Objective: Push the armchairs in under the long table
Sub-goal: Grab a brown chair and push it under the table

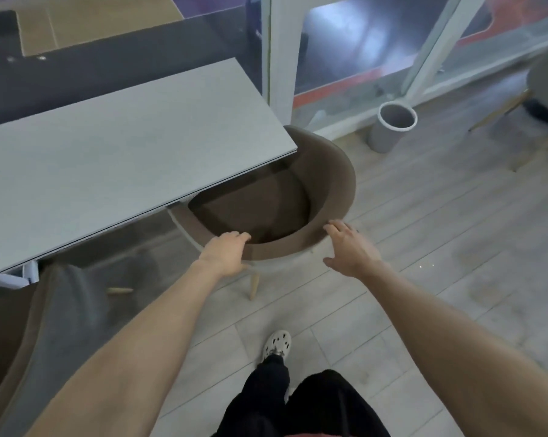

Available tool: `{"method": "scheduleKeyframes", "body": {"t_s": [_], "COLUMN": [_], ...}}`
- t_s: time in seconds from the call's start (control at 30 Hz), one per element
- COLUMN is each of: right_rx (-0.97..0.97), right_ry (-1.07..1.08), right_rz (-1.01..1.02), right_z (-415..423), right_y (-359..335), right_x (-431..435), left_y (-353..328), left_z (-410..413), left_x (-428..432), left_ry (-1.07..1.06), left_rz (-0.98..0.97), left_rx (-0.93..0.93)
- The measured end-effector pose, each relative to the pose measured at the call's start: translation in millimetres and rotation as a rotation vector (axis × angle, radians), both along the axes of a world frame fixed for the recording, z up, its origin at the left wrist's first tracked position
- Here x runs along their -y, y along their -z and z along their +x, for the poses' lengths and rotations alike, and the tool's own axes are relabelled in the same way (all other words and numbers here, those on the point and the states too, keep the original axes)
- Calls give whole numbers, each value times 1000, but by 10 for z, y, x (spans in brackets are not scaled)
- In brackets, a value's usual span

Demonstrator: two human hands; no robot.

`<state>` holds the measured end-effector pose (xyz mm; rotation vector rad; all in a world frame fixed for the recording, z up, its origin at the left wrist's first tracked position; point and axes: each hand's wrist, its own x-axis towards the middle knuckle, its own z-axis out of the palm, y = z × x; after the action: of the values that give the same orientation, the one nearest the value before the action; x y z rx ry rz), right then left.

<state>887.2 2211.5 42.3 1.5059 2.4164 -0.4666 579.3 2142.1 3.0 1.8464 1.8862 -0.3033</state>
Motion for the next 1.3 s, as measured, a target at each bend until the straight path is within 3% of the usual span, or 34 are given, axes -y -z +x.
{"method": "scheduleKeyframes", "body": {"t_s": [0.3, 0.63, 0.97, 1.3], "right_rx": [78, 127, 45, 55], "right_ry": [-287, -589, -603, -549], "right_rz": [-9, 69, 130, 119], "right_z": [143, 216, 233, 459], "right_y": [270, 766, 885, 851], "right_x": [-1045, -1732, -1644, -470], "left_y": [242, 559, 624, 647], "left_z": [313, 878, 929, 1016], "left_x": [-299, -270, -158, 856], "left_ry": [-62, -251, -310, -240], "left_rz": [-196, -84, 14, 17], "left_rx": [17, -94, -81, -79]}}
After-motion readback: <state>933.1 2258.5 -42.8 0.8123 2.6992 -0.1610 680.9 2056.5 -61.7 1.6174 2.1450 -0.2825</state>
